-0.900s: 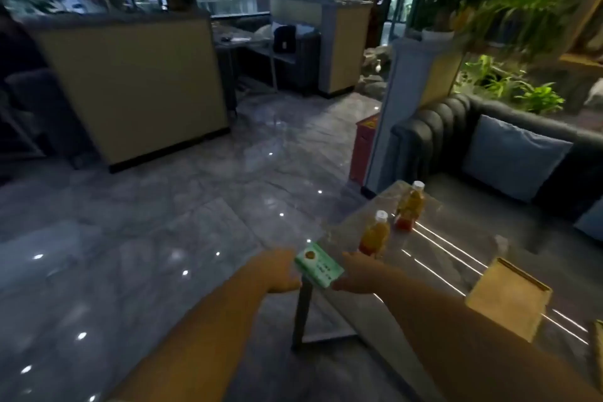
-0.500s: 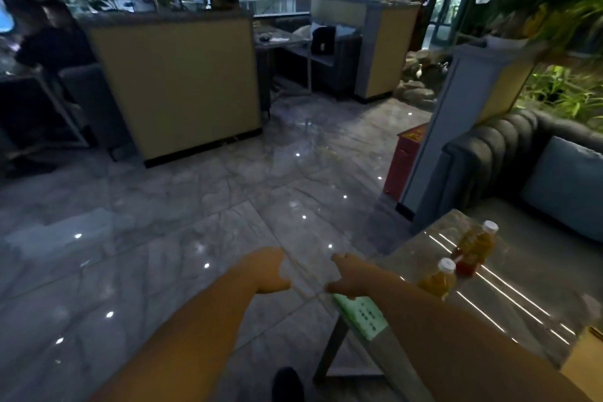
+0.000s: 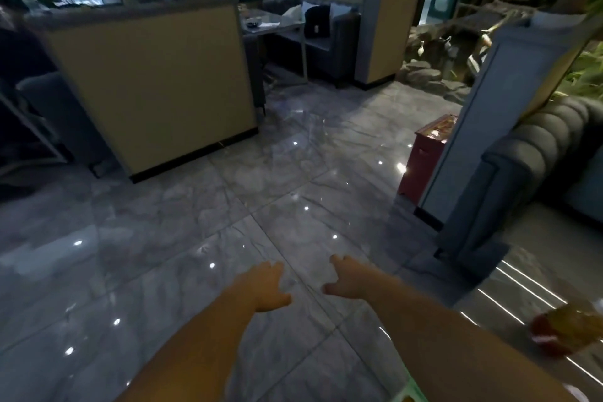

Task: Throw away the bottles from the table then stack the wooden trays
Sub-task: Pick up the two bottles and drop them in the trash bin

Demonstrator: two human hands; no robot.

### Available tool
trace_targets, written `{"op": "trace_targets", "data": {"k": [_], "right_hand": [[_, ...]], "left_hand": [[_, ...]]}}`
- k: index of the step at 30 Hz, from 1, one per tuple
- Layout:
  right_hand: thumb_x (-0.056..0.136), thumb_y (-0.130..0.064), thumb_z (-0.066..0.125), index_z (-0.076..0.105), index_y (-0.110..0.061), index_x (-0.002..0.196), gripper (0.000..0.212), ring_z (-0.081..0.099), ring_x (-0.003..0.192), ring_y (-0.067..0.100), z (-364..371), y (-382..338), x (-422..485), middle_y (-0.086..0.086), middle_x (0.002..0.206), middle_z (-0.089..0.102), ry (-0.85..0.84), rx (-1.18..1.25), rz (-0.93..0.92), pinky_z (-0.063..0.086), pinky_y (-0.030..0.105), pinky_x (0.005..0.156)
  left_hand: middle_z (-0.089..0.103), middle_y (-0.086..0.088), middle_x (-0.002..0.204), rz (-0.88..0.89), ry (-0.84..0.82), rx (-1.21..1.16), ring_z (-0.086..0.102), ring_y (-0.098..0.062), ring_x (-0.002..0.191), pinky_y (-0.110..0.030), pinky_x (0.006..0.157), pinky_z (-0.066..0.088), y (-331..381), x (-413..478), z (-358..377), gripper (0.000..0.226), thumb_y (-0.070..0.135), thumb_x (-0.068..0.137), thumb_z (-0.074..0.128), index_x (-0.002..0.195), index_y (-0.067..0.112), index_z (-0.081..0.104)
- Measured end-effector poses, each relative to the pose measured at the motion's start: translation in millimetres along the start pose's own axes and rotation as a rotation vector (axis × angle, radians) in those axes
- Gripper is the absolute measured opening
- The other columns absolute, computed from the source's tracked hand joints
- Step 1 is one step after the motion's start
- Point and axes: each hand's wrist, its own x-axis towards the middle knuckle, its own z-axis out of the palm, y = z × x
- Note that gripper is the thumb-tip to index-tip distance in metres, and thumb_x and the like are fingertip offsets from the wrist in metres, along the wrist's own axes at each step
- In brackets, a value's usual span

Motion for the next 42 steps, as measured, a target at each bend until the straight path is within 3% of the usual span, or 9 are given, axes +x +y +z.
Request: {"op": "trace_targets", "data": {"k": [2,10,15,26,32,36,42], "right_hand": [[0.083,-0.058,0.062,0.021,-0.017,0.153,0.091,0.036,0.14,0.032,-7.8,-0.8,14.0,0.017,0.154,0.031,0.003,0.013,0.018,0.033,0.04,0.111],[0.081,-0.053,0.066,0.031,-0.014,0.149,0.086,0.04,0.137,0.028,-36.2,30.4,56.8,0.013,0.152,0.038,0.028,0.136,0.168,0.036,0.036,0.111],[0.082,-0.045,0.067,0.035,-0.021,0.148,0.077,0.043,0.137,0.026,-62.8,40.3,84.2,0.008,0.152,0.043,0.125,0.208,0.287,0.036,0.029,0.109],[0.078,-0.058,0.061,0.039,-0.014,0.139,0.079,0.051,0.127,0.033,-96.3,43.4,97.2,0.016,0.14,0.048,0.235,0.436,0.768,0.043,0.036,0.099],[0.079,-0.052,0.06,0.043,-0.013,0.135,0.07,0.054,0.122,0.034,-98.1,66.4,79.4,0.017,0.137,0.051,0.304,0.582,0.933,0.047,0.04,0.098],[0.078,-0.055,0.065,0.033,-0.016,0.148,0.087,0.045,0.135,0.031,-95.4,100.0,63.2,0.012,0.15,0.042,0.346,0.685,1.018,0.042,0.042,0.108],[0.079,-0.059,0.063,0.021,-0.015,0.152,0.094,0.044,0.135,0.031,-102.3,159.8,49.9,0.014,0.152,0.039,0.394,0.755,1.076,0.042,0.044,0.107]], "left_hand": [[0.027,-0.01,0.156,0.012,-0.027,0.005,0.034,-0.03,0.139,-0.043,0.111,0.033,-3.3,19.3,-10.5,0.093,0.064,0.078,0.054,0.151,0.02,0.018],[0.043,-0.012,0.144,0.232,-0.076,0.067,0.043,-0.03,0.13,-0.042,0.108,0.038,15.5,111.3,-62.3,0.077,0.054,0.078,0.062,0.14,0.017,0.036],[0.033,-0.01,0.153,0.41,-0.105,0.183,0.035,-0.029,0.138,-0.039,0.111,0.03,30.3,189.0,-96.8,0.082,0.054,0.08,0.061,0.147,0.02,0.028],[0.043,-0.016,0.141,0.784,-0.145,0.47,0.044,-0.035,0.128,-0.045,0.103,0.041,70.7,309.6,-166.5,0.078,0.057,0.079,0.059,0.14,0.014,0.035],[0.041,-0.013,0.144,0.967,-0.156,0.61,0.044,-0.035,0.129,-0.048,0.103,0.041,137.2,336.5,-171.8,0.085,0.062,0.078,0.056,0.145,0.018,0.027],[0.042,-0.012,0.142,1.076,-0.149,0.685,0.045,-0.035,0.127,-0.047,0.099,0.043,196.5,347.3,-169.8,0.084,0.062,0.078,0.055,0.145,0.019,0.027],[0.043,-0.011,0.141,1.157,-0.154,0.768,0.046,-0.033,0.126,-0.047,0.098,0.044,282.0,365.2,-167.8,0.082,0.061,0.078,0.057,0.144,0.02,0.029]]}}
